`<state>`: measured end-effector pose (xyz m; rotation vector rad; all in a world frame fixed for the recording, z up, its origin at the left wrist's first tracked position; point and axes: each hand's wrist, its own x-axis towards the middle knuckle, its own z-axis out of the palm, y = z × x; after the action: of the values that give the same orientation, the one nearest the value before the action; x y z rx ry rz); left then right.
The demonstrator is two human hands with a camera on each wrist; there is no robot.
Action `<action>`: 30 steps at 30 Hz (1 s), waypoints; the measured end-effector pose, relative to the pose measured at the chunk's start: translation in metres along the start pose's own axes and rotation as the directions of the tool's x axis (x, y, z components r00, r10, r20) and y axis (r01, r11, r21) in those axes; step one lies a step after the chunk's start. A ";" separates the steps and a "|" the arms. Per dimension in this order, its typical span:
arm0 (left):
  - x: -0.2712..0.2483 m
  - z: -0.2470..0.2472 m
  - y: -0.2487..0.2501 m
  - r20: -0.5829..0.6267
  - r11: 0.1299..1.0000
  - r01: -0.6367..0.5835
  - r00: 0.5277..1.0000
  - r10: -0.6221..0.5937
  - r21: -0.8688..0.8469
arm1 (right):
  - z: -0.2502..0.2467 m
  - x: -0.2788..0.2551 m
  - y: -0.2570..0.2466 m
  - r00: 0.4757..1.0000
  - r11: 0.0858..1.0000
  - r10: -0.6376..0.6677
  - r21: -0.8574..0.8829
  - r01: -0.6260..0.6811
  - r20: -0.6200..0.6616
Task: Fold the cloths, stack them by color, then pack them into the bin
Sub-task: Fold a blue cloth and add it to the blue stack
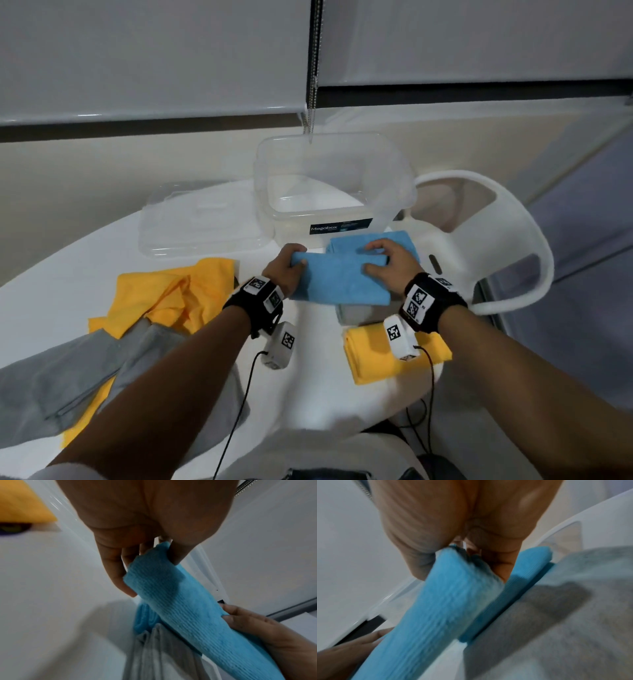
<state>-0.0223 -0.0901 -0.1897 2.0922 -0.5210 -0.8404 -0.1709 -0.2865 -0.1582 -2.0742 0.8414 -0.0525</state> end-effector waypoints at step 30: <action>0.033 0.084 0.049 0.030 0.685 -0.155 0.981 0.191 0.712 | -0.033 0.058 0.085 0.954 0.695 -0.255 -0.655 0.294 0.158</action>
<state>-0.0632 -0.1841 -0.2014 2.6915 -1.1512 -0.5027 -0.1835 -0.3769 -0.2163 -2.8721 0.5372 0.1773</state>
